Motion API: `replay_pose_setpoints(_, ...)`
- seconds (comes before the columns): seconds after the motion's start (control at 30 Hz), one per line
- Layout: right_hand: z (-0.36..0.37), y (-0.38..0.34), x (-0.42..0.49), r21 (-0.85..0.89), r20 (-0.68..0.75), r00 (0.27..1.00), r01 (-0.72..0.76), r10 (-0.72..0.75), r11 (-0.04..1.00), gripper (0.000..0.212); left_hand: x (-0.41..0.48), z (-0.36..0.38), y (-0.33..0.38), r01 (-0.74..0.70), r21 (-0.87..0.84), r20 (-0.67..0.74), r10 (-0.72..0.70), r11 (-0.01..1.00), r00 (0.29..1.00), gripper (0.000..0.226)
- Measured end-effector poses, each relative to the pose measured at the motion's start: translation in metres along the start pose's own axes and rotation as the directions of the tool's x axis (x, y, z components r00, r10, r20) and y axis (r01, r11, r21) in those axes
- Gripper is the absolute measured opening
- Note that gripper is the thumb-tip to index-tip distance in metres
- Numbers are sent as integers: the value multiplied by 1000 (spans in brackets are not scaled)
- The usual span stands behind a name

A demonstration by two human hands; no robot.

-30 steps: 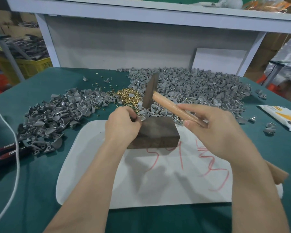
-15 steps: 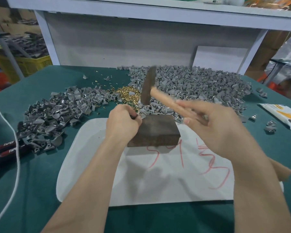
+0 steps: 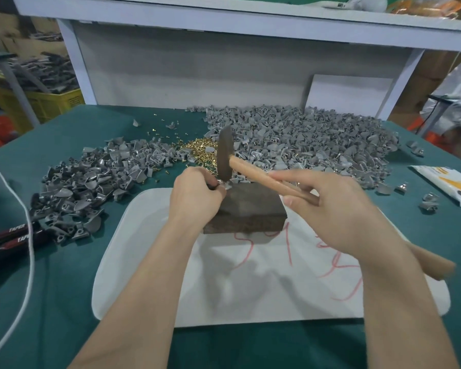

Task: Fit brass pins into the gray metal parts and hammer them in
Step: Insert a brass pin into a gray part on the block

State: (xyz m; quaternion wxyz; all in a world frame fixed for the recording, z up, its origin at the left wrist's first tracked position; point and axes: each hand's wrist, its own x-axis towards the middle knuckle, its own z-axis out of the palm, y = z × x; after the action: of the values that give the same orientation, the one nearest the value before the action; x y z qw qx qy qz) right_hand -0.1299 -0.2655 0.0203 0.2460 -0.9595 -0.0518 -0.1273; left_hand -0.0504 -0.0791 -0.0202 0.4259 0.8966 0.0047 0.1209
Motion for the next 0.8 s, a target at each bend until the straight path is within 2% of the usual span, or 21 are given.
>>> replay_pose_setpoints(0.13, 4, 0, 4, 71, -162, 986, 62, -50, 996, 55, -2, -1, 2, -43, 7, 50, 42, 999, 998, 16)
replay_pose_setpoints(0.27, 24, -2, 16, 138, -251, 966, -30, 65, 990, 33, -8, 0, 8, -142, 35, 201, 132, 989, 971, 19)
replay_pose_setpoints(0.33, 35, -4, 20, 167, -251, 960, -82, 123, 982, 18, -10, -1, 12, -197, 45, 249, 180, 979, 952, 20)
replay_pose_setpoints(0.4, 45, -8, 22, 112, -235, 963, -108, 132, 988, 5, -11, -2, 15, -229, 48, 267, 208, 972, 941, 22)
replay_pose_setpoints(0.8, 59, -21, 24, -62, -169, 980, -120, 108, 991, 9, -13, 0, 17, -256, 35, 269, 238, 966, 933, 19)
